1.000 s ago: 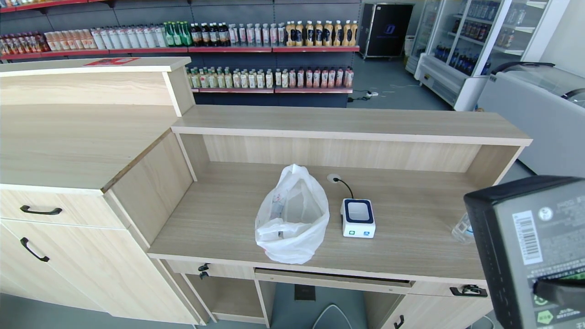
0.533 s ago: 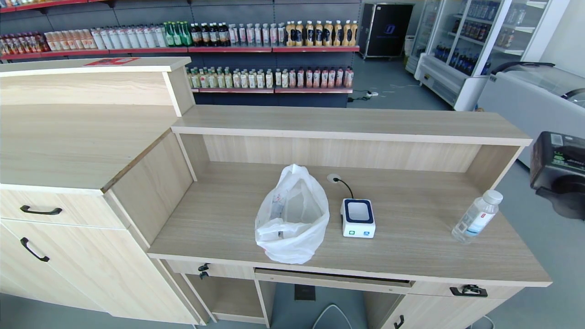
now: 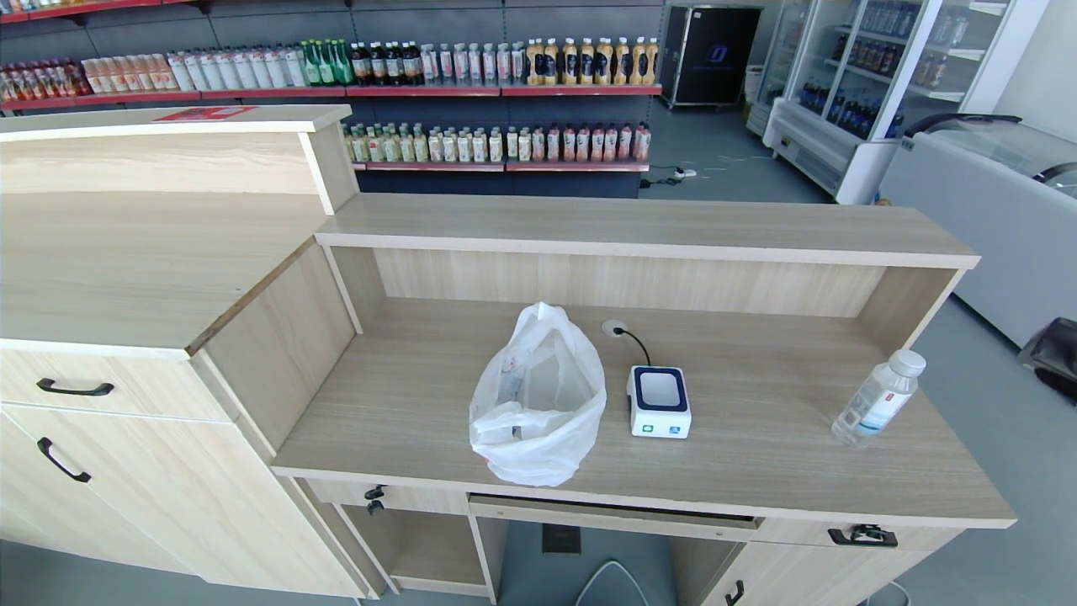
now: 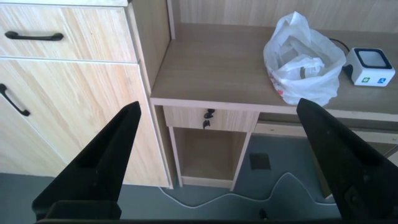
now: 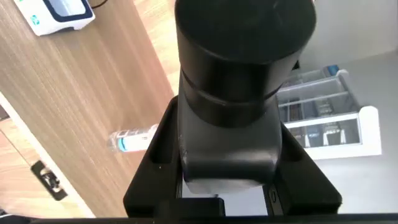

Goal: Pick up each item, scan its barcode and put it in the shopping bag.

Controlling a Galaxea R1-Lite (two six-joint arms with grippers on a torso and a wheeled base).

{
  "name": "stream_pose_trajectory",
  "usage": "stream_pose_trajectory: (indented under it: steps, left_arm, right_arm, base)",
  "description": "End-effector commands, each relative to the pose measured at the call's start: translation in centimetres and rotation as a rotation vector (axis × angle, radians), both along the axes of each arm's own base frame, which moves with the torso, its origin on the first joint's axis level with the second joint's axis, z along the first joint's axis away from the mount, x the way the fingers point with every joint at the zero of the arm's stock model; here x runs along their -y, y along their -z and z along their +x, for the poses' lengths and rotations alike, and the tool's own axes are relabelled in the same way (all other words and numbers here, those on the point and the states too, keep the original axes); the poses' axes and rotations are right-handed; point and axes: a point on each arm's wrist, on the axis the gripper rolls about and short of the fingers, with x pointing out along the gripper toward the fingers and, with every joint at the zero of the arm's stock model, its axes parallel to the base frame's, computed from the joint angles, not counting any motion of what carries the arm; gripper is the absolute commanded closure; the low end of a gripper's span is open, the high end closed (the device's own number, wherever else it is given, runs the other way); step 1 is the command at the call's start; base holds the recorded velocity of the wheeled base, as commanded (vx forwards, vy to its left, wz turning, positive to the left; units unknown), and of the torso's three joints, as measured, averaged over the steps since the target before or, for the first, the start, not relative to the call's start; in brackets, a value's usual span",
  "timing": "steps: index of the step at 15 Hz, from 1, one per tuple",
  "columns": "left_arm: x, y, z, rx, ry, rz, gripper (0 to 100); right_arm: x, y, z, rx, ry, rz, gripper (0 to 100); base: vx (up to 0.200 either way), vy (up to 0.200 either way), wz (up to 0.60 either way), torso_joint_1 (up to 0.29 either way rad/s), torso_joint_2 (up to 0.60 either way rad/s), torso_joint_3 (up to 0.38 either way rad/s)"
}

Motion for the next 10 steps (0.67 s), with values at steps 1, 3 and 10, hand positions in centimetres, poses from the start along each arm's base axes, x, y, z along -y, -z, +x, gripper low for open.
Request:
stream_pose_trajectory:
  steps: [1,3,10]
  left_arm:
    - [0.0,0.0,0.0,0.000,0.001,0.000,0]
    - [0.0,0.0,0.0,0.000,-0.001,0.000,0]
    - [0.0,0.0,0.0,0.000,-0.001,0.000,0]
  right_arm:
    - [0.0,-0.1,0.0,-0.010,0.041,0.035,100]
    - [0.1,-0.9,0.4,-0.025,0.067,0.145,100]
    - [-3.7,-0.9,6.3,-0.192,0.508,0.904,100]
  base:
    - [0.000,0.000,0.60,0.002,0.01,0.002]
    - [0.000,0.000,0.60,0.000,0.00,0.012]
    - [0.000,0.000,0.51,0.003,0.00,0.005]
